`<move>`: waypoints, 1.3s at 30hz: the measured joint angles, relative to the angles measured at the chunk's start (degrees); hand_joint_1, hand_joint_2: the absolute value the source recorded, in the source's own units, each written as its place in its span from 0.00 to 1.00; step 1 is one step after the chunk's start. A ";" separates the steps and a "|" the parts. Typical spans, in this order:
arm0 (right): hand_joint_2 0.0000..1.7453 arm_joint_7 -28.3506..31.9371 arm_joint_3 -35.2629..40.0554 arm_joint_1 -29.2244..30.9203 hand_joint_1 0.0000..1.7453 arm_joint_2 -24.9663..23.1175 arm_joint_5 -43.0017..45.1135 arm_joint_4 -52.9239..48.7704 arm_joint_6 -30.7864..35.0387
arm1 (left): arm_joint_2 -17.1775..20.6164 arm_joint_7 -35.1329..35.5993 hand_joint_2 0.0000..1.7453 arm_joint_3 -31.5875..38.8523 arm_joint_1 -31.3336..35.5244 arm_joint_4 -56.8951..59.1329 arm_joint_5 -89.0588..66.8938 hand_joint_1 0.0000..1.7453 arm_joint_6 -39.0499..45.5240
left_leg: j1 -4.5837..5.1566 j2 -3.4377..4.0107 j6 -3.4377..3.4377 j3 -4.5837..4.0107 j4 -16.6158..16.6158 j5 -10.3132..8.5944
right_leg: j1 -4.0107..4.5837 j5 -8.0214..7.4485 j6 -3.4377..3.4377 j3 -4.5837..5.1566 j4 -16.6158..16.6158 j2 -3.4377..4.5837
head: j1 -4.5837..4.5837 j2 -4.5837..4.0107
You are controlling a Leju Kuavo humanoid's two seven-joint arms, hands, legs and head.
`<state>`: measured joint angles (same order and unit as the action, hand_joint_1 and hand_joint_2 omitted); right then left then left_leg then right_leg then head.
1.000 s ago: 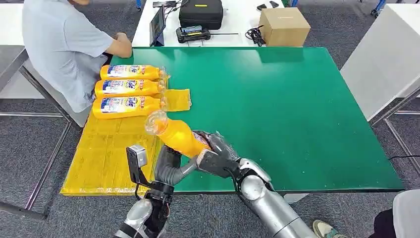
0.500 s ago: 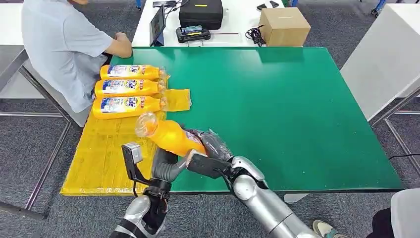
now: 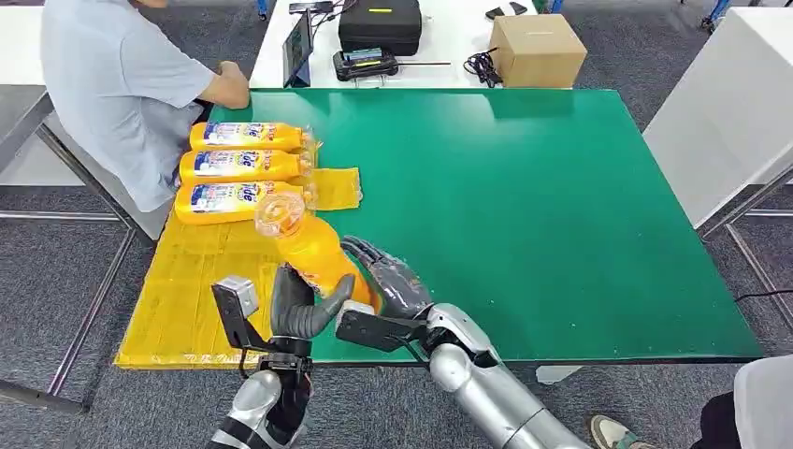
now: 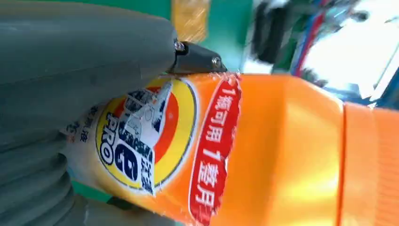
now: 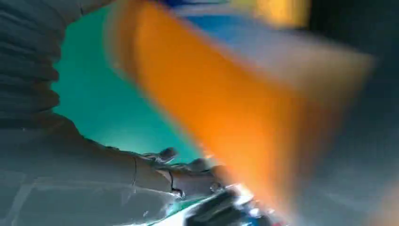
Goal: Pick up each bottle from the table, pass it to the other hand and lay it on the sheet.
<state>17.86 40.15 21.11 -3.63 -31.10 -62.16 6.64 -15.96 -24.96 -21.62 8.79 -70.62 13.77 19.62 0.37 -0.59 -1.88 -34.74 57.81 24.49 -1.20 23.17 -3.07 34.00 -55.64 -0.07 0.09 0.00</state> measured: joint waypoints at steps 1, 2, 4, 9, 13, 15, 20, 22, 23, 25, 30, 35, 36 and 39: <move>1.00 -0.42 -0.20 -0.35 0.00 0.09 -0.93 0.15 1.13 | 0.00 -0.31 1.00 0.13 -0.04 -0.31 -0.11 1.00 0.66 | 0.00 0.02 0.00 -0.01 0.00 0.00 | 0.00 0.00 0.00 0.00 0.00 0.01 | 0.00 0.00; 1.00 -0.77 -0.29 -0.59 0.00 0.09 -2.17 0.29 2.53 | -0.02 -0.50 1.00 0.37 -0.17 -0.73 -0.11 1.00 1.12 | 0.00 0.08 0.00 0.00 0.00 0.00 | 0.00 -0.01 0.00 0.01 0.00 0.03 | 0.02 0.00; 1.00 -1.22 -0.46 -1.09 0.00 0.07 -4.11 0.35 4.88 | -0.02 -0.64 1.00 0.90 -0.45 -1.58 0.66 1.00 1.29 | 0.01 0.11 0.00 0.02 0.00 0.00 | 0.00 -0.01 0.00 0.02 0.00 0.05 | 0.04 0.00; 1.00 -1.47 -1.07 -1.94 0.00 0.07 -5.69 0.46 6.65 | -0.02 -0.64 1.00 2.45 -1.11 -3.17 1.77 1.00 1.29 | 0.00 0.07 0.00 0.01 0.00 0.00 | 0.01 0.00 0.00 0.02 0.00 0.03 | 0.02 0.00; 1.00 -1.75 -1.67 -2.61 0.00 0.07 -7.09 0.46 8.25 | 0.00 -0.85 1.00 3.13 -1.19 -3.35 0.59 1.00 2.74 | 0.00 0.05 0.00 0.01 0.00 0.00 | 0.00 0.00 0.00 0.01 0.00 0.02 | 0.02 0.00; 1.00 -1.64 -2.30 -3.09 0.00 0.07 -6.91 0.46 8.25 | 0.09 -0.92 1.00 3.56 -1.20 -3.35 0.55 1.00 2.56 | 0.00 0.05 0.00 0.00 0.00 0.00 | 0.00 0.00 0.00 0.01 0.00 0.03 | 0.02 0.00; 1.00 -0.66 -3.30 -4.23 0.00 0.11 -6.56 0.46 7.44 | 0.64 -1.12 1.00 3.87 -1.19 -3.35 -3.33 1.00 2.52 | 0.01 0.05 0.00 0.00 0.00 0.00 | 0.00 0.00 0.00 0.01 0.00 0.03 | 0.02 0.00; 1.00 -0.59 -3.65 -4.53 0.00 0.16 -6.52 0.46 7.07 | 0.74 -1.31 1.00 3.96 -1.19 -3.35 -4.42 1.00 3.11 | 0.00 0.06 0.00 0.00 0.00 0.00 | 0.00 0.00 0.00 0.02 0.00 0.03 | 0.02 0.00; 1.00 -0.53 -3.89 -4.66 0.00 0.16 -6.48 0.46 6.92 | 0.83 -1.49 1.00 3.98 -1.16 -3.35 -5.86 1.00 4.12 | 0.00 0.07 0.00 0.00 0.00 0.00 | 0.00 0.00 0.00 0.02 0.00 0.03 | 0.02 0.00; 1.00 -0.48 -4.22 -4.90 0.00 0.20 -6.41 0.44 6.41 | 1.03 -1.44 1.00 4.00 -0.91 -3.28 -10.81 1.00 6.98 | 0.00 0.06 0.00 0.01 0.00 0.00 | 0.00 0.00 0.00 0.03 0.00 0.03 | 0.02 0.00; 1.00 -0.20 -5.29 -5.55 0.00 0.24 -7.18 -0.24 5.01 | 1.99 4.60 1.00 2.93 0.59 -1.14 -41.70 1.00 18.57 | 0.00 0.06 0.00 0.01 0.00 0.00 | 0.00 0.00 0.00 0.02 0.00 0.03 | 0.02 0.00; 1.00 -0.07 -5.93 -5.85 0.00 0.24 -8.12 -1.33 3.62 | 3.28 14.04 1.00 2.95 1.49 2.88 -72.29 1.00 19.74 | 0.01 0.10 0.00 0.01 0.00 0.00 | 0.00 0.00 0.00 0.03 0.00 0.05 | 0.00 0.00; 1.00 -0.07 -6.10 -5.98 0.00 0.24 -8.22 -1.55 3.42 | 3.70 15.48 1.00 2.97 1.69 3.52 -74.63 1.00 19.57 | 0.01 0.10 0.00 0.01 0.00 0.00 | 0.00 0.00 0.00 0.03 0.00 0.05 | 0.02 0.00; 1.00 -0.26 -6.89 -6.59 0.00 0.31 -8.75 -1.90 2.83 | 4.72 19.00 1.00 3.04 2.75 5.33 -79.96 1.00 17.85 | -0.01 -0.02 0.00 -0.01 0.00 0.00 | 0.01 0.00 0.00 0.02 0.00 -0.02 | 0.02 0.00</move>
<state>17.60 33.27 14.52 -3.32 -39.84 -64.06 9.46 -11.23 -5.95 -18.58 11.55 -65.29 -66.19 37.47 0.36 -0.61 -1.88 -34.75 57.81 24.49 -1.20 23.17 -3.07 34.02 -55.64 -0.09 0.11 0.00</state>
